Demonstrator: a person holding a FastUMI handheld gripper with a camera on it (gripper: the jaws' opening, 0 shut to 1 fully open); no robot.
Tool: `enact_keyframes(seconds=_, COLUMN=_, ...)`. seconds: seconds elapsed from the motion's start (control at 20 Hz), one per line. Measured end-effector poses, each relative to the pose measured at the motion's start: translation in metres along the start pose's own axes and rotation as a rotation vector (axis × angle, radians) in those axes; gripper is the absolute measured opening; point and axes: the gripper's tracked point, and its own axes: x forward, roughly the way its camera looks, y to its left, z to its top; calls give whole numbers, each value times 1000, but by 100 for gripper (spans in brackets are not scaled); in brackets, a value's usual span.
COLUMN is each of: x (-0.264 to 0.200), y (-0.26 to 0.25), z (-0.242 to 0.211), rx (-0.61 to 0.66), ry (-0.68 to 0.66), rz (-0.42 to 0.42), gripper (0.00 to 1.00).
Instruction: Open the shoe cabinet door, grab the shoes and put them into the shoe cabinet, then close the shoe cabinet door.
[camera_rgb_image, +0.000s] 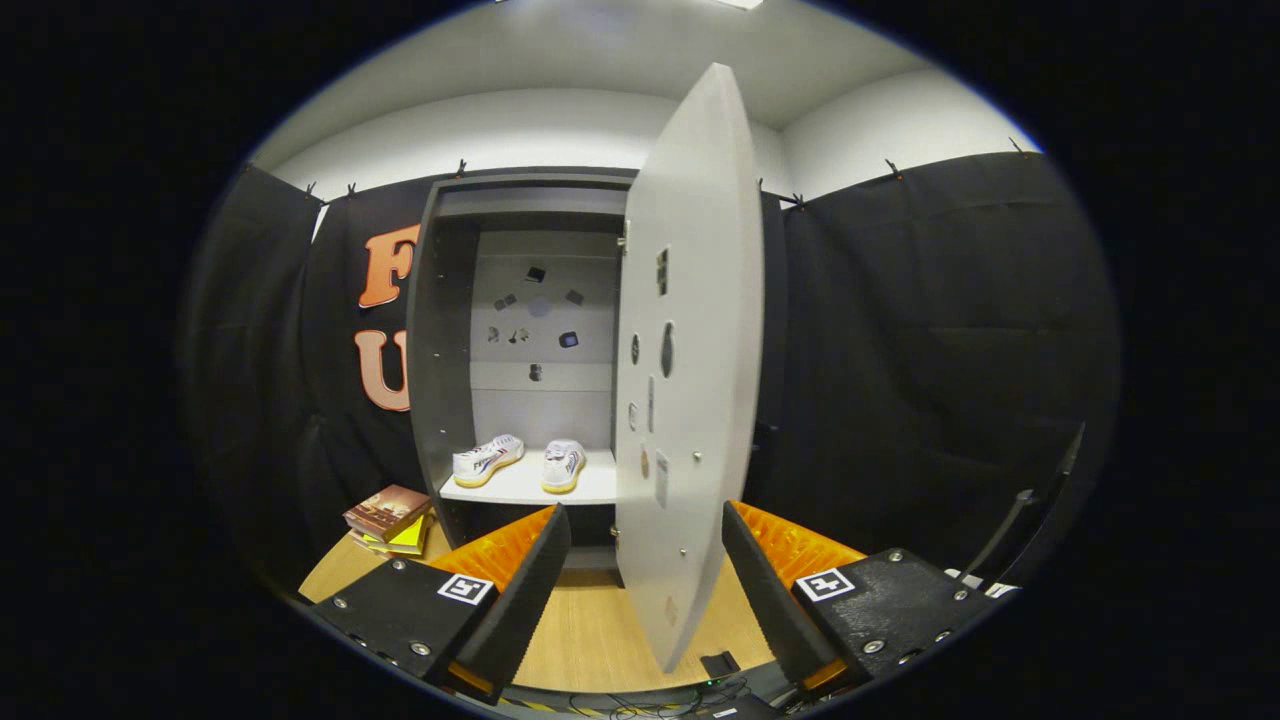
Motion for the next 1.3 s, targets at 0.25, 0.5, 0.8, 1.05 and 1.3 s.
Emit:
enact_keyframes(seconds=0.25, x=8, y=-49, z=-22, rx=45, ry=16, rz=-50, gripper=95)
enact_keyframes(seconds=0.5, x=33, y=-80, z=-40, rx=115, ry=24, rz=-94, gripper=95)
enact_keyframes(seconds=0.8, x=49, y=-73, z=-59, rx=113, ry=52, rz=-40, gripper=94)
enact_keyframes(seconds=1.05, x=48, y=-64, z=-64, rx=65, ry=60, rz=10, gripper=91)
enact_keyframes(seconds=1.3, x=45, y=-45, z=-69, rx=108, ry=65, rz=40, gripper=89)
